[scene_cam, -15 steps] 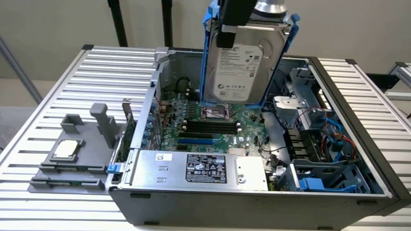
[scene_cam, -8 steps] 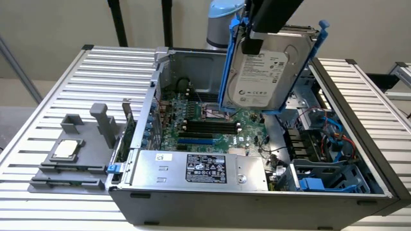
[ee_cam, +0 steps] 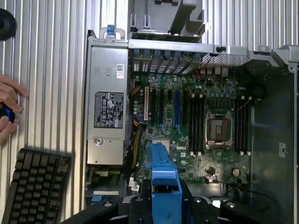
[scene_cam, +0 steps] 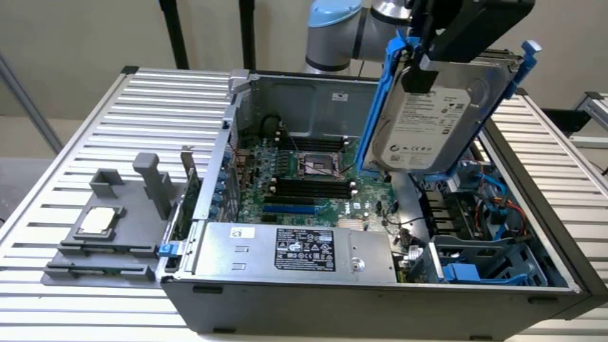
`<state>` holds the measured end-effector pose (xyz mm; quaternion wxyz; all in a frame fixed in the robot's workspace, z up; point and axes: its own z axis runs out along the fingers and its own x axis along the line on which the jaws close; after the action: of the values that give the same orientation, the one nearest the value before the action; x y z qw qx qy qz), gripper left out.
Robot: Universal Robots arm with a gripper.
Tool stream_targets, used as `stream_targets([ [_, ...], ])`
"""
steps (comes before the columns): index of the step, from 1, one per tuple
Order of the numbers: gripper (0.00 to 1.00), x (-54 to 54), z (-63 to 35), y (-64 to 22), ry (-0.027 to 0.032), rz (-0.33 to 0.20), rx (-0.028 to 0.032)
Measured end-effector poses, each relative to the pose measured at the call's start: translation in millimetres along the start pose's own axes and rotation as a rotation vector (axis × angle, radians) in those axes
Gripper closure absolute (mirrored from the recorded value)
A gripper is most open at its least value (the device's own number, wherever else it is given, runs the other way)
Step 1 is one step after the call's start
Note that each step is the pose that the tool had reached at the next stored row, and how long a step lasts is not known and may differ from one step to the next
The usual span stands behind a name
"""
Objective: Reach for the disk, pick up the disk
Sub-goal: 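Pick up the disk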
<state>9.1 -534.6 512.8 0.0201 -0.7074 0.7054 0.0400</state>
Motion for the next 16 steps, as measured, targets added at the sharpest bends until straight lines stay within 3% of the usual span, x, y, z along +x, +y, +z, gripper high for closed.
stream_targets([
  [10, 0.67, 22.5, -3.0, -39.7, 0.0, 0.0, 0.0],
  [16, 0.67, 37.9, -4.7, -59.3, 0.0001, 0.0, -0.0001],
])
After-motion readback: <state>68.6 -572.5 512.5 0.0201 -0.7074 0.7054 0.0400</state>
